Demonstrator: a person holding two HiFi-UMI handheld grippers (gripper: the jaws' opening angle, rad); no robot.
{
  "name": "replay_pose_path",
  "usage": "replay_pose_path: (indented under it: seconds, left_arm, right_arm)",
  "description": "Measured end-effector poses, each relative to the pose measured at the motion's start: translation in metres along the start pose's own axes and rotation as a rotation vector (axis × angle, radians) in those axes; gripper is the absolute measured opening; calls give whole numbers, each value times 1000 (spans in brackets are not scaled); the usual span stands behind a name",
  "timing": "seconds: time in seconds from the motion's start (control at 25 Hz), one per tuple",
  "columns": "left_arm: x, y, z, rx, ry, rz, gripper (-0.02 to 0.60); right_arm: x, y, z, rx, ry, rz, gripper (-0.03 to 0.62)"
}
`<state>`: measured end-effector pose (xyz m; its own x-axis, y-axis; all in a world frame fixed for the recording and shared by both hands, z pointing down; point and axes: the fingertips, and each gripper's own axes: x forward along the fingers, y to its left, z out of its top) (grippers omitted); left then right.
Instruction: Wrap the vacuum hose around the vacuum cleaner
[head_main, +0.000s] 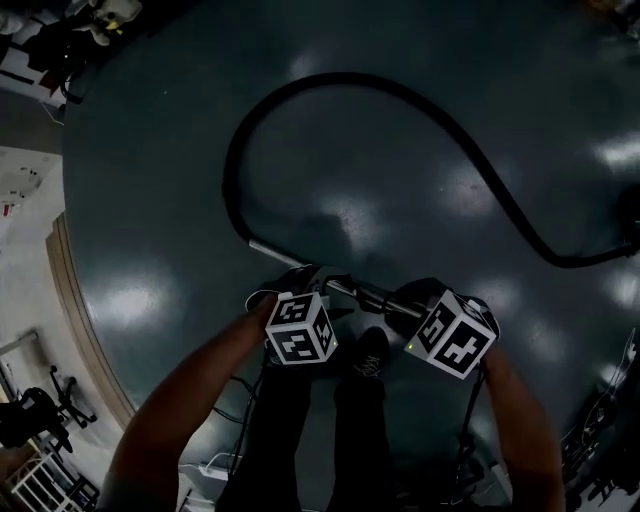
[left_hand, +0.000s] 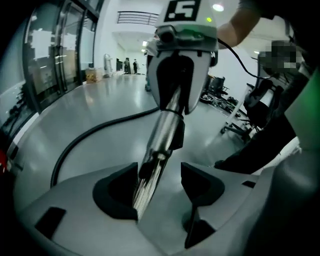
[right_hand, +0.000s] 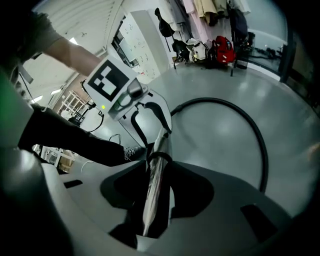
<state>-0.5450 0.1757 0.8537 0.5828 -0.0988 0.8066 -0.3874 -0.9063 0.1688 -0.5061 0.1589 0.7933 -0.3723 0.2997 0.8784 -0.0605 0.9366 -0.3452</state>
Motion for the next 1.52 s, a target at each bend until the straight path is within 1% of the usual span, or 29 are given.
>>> replay_pose_path:
  seconds: [0.08, 0.12, 0.28, 0.36, 0.4, 0.56, 0.64, 0.72, 0.8, 0.88, 0.96, 1.04, 1.12, 1.24, 1.32, 1.4, 1.52]
  left_arm:
    - [7, -9, 21, 90, 4, -40, 261]
    - [10, -13, 33, 123, -1, -53, 261]
    - [18, -21, 73, 211, -47, -96, 254]
    - [19, -28, 86, 235, -58, -137, 169]
    - [19, -32, 91, 237, -58, -155, 165]
    - [18, -34, 113, 214, -43, -206, 163]
    - [15, -33, 125, 206, -33, -226, 163]
    - [9, -34, 135, 198, -26, -243, 163]
    - [2, -34, 146, 181, -24, -253, 163]
    - [-7, -32, 159, 153, -30, -255, 163]
    - [-17, -28, 177, 123, -41, -252, 163]
    - [-31, -25, 196, 98, -51, -251, 163]
    - [-45, -25, 216, 72, -56, -251, 163]
    - [-70, -28, 251, 28, -74, -247, 163]
    - [-86, -31, 273, -5, -94, -247, 163]
    - [-104, -38, 298, -37, -120, -255, 163]
    - [-133, -51, 340, -88, -161, -263, 163]
  right_arm:
    - [-24, 3, -3, -14, 10, 11, 155]
    - [-35, 5, -4, -22, 13, 20, 155]
    - [-67, 11, -7, -56, 22, 41, 155]
    - [-79, 12, -9, -74, 23, 40, 154]
    - [-84, 12, -12, -76, 20, 40, 155]
    - [-107, 4, -15, -38, -28, 13, 155]
    - [-124, 1, -9, -13, -92, 8, 155]
    - [-146, -2, 1, 30, -179, 7, 156]
    - [-173, -9, 9, 60, -247, -21, 158]
    - [-204, -15, 16, 74, -306, -71, 164]
    - [-241, -21, 24, 80, -385, -143, 164]
    - [-284, -26, 32, 86, -487, -237, 164]
    - [-332, -27, 34, 130, -600, -337, 164]
    - [-404, -19, 20, 271, -768, -454, 164]
    - [-436, -8, 3, 335, -843, -503, 164]
    - [-452, 7, -17, 382, -870, -523, 164]
    - [-462, 32, -42, 445, -871, -518, 164]
